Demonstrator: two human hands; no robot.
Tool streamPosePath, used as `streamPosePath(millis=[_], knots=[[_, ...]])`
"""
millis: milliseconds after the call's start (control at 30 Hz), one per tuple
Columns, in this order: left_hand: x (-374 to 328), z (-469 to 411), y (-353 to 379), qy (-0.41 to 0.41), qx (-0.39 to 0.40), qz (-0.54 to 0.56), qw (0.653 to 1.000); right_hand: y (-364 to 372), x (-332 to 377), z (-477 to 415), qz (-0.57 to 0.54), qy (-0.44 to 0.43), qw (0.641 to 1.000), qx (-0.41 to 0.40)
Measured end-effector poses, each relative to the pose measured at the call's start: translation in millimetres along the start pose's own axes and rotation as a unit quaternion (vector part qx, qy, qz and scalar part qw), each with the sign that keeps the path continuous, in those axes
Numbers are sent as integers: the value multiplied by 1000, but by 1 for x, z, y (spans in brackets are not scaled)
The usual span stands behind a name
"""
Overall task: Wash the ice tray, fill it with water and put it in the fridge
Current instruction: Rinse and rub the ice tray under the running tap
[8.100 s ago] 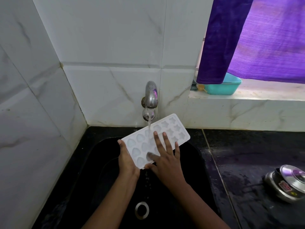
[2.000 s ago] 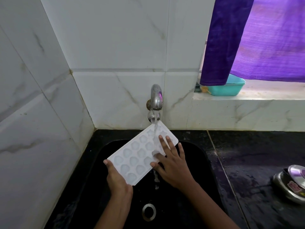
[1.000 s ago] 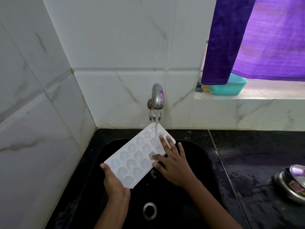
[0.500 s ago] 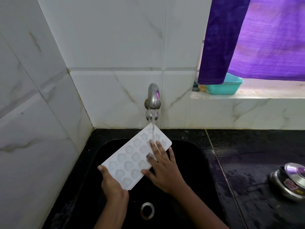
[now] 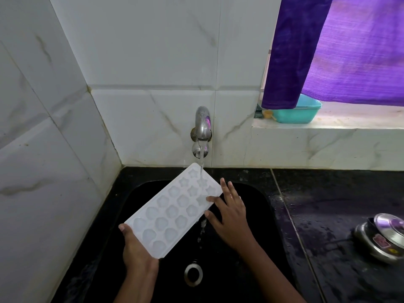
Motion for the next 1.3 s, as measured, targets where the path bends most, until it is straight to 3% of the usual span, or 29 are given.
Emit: streamPosePath(millis=[233,400,533,633,1100,1200,1300], knots=[[-5,1,-3,10,20,-8,1000,9,16,-6,78,-40,994,64],[-1,7,0,-38,36,-29,998,3,18,-11,146,-50,987,42],[-7,2,-1,-23,40,-53,998,3,10,-9,153,-75,981,94],[-7,0,-2,-57,61,-27,996,-6,5,-13,169,-77,979,84],[-13,-5,-1,-8,23,-42,999,2,22,-17,149,-87,975,137],[-11,-5,-4,1,7,-41,999,-5,18,-22,164,-75,976,119],[-10,-1,2,-44,51,-22,997,-6,21,-22,178,-83,977,88]])
Point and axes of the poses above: each hand's wrist, its own z-axis away from the middle knuckle, its own y-axis out of the palm, x = y × z, the point moved 2 cm from there along -z, towards the middle knuckle, and after that the axes turned 3 degrees about z, right-handed, at the moved point
